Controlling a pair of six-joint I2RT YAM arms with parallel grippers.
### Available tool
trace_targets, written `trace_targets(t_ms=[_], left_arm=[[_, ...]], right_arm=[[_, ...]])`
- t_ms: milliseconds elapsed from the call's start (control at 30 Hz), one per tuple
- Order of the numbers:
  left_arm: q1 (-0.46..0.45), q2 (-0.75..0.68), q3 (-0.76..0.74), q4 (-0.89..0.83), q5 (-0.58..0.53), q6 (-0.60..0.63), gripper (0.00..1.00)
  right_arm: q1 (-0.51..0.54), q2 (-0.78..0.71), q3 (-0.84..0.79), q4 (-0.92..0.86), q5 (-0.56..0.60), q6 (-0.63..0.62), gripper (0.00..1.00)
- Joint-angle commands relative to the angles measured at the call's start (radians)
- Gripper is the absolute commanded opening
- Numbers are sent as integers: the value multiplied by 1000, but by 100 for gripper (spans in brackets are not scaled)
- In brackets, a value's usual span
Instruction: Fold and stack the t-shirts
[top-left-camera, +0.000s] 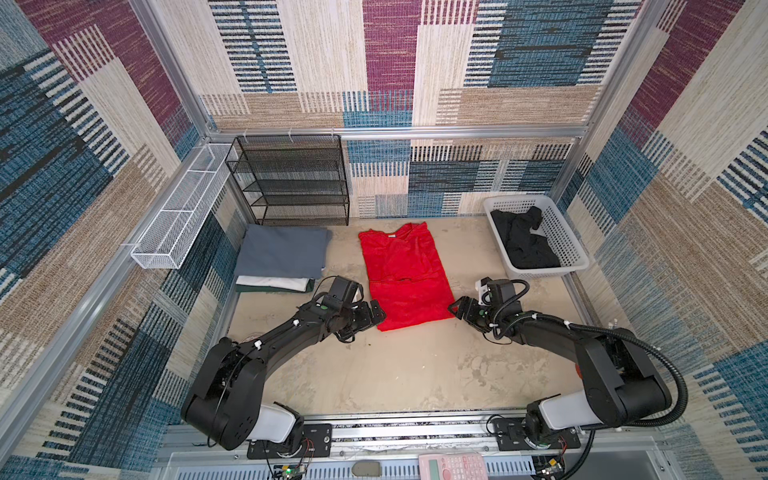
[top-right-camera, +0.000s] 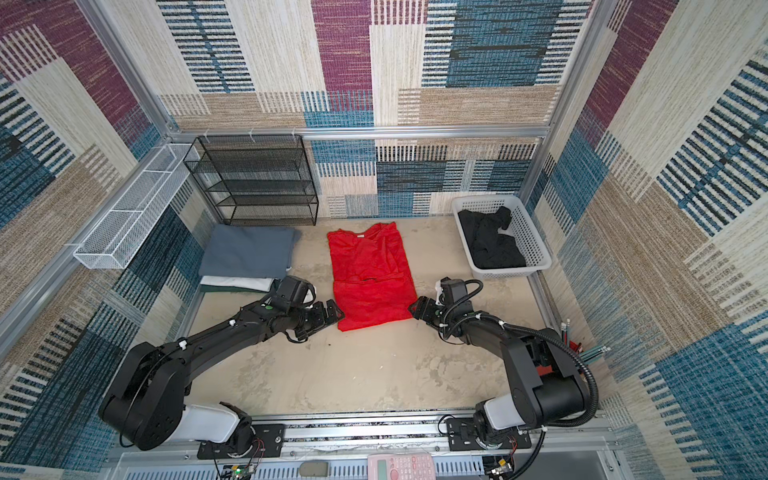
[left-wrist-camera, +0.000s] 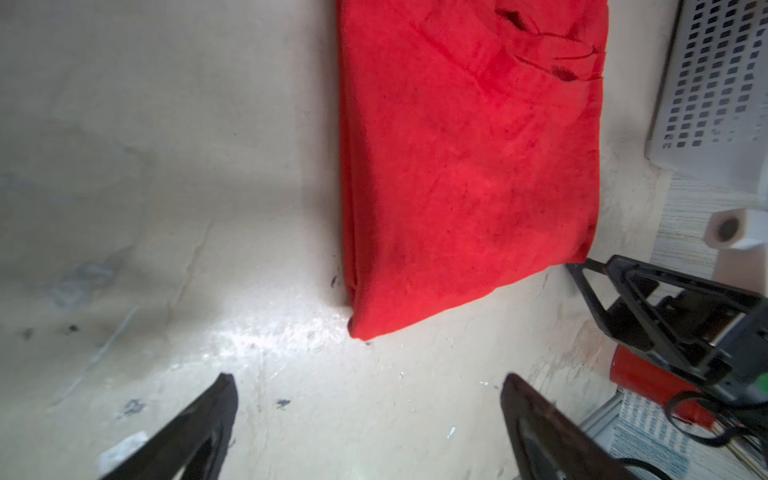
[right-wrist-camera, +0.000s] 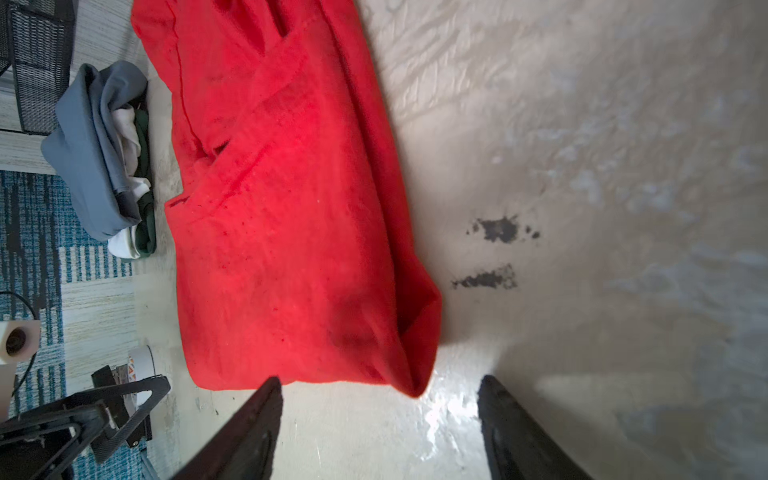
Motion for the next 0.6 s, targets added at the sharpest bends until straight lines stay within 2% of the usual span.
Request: trace_targets(t_ms=[0, 133, 433, 567], left_arm=[[-28, 20, -15, 86, 3, -81, 96], [-33, 62, -8, 111, 37, -122, 89], [-36, 99, -68, 198, 43, -220, 78], [-36, 131, -70, 220, 65, -219, 66]], right_arm=[[-4, 16, -23, 105, -34, 56, 71], [-6, 22, -69, 203, -67, 105, 67], [-7, 41, -96, 238, -66, 122, 61], [-6, 52, -106, 260, -69, 129, 54]])
